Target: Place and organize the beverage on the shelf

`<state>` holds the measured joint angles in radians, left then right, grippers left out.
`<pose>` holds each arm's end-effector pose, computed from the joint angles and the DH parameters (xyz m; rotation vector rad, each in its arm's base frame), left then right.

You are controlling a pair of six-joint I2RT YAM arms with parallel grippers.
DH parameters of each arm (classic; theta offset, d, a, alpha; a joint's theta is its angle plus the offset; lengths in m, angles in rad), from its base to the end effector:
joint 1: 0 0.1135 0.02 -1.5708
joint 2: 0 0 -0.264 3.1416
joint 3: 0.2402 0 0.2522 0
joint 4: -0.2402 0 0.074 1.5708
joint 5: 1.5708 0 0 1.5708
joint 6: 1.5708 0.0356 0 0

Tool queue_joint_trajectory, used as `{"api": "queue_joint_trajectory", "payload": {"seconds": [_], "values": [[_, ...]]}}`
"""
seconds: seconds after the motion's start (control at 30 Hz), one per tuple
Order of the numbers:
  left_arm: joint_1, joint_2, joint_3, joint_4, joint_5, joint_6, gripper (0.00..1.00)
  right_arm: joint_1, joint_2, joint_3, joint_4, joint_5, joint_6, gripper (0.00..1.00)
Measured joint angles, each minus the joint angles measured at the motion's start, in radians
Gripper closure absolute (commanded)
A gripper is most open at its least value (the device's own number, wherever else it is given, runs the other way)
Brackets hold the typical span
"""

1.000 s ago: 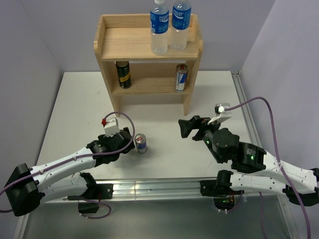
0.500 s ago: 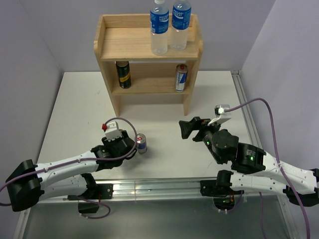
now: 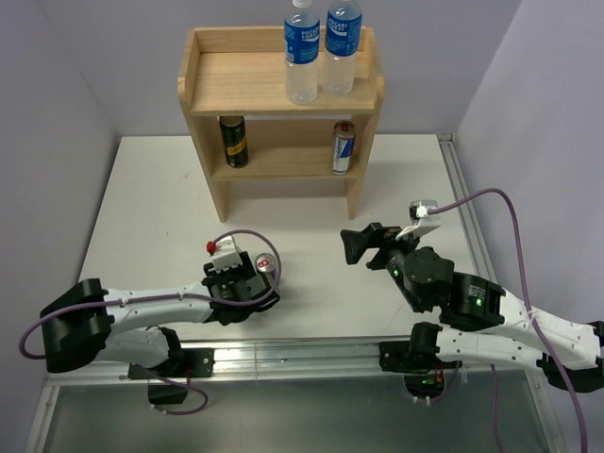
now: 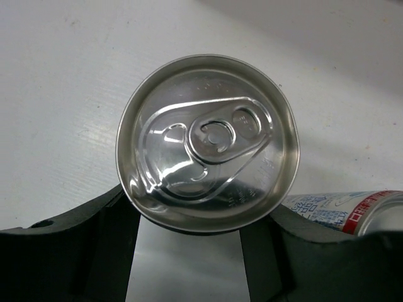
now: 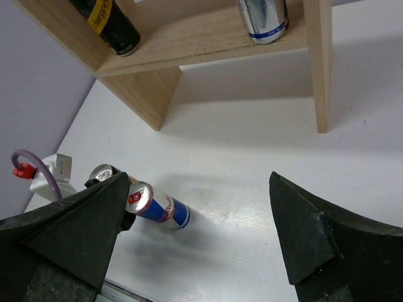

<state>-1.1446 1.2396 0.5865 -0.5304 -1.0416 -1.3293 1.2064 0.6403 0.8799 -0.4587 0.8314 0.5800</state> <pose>0.1106 -0.1693 0.1768 -0.4175 2.0144 0.0055 0.0701 0.1099 0.3663 0.0473 1.7515 0.5747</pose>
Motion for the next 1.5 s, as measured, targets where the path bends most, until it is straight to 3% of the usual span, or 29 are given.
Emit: {"api": "queue_joint_trajectory", "payload": {"seconds": [0.17, 0.43, 0.5, 0.57, 0.6, 0.63, 0.7, 0.97, 1.3, 1.5], "values": [[-0.021, 0.096, 0.097, -0.138, -0.013, -0.081, 0.69, 0.000, -0.001, -0.006, -0.003, 0.001, 0.003, 0.01], [-0.050, 0.135, 0.183, -0.312, -0.024, -0.161, 0.72, 0.000, -0.001, -0.006, -0.002, 0.002, 0.003, 0.01], [-0.056, 0.116, 0.183, -0.327, -0.025, -0.159, 0.81, 0.000, -0.001, -0.006, -0.002, 0.002, 0.003, 0.01], [-0.061, 0.085, 0.185, -0.339, -0.026, -0.151, 0.82, 0.000, -0.001, -0.006, -0.002, 0.002, 0.003, 0.01], [-0.061, 0.065, 0.189, -0.345, -0.025, -0.140, 0.93, 0.000, 0.000, -0.006, -0.002, 0.002, 0.003, 0.01], [-0.061, 0.042, 0.196, -0.351, -0.026, -0.124, 0.98, 0.000, 0.000, -0.006, -0.002, 0.002, 0.003, 0.01], [-0.061, 0.001, 0.222, -0.354, -0.028, -0.083, 1.00, 0.000, 0.005, -0.006, -0.001, 0.002, 0.003, 0.01], [-0.063, -0.109, 0.340, -0.256, -0.071, 0.176, 1.00, 0.000, 0.045, -0.006, 0.001, 0.002, 0.002, 0.01], [-0.045, -0.144, 0.359, 0.156, -0.060, 0.737, 1.00, 0.000, 0.066, -0.006, 0.001, 0.007, -0.002, 0.01], [0.054, -0.061, 0.429, 0.340, 0.041, 0.946, 1.00, 0.000, 0.066, -0.005, 0.000, 0.018, -0.003, 0.01]]}}
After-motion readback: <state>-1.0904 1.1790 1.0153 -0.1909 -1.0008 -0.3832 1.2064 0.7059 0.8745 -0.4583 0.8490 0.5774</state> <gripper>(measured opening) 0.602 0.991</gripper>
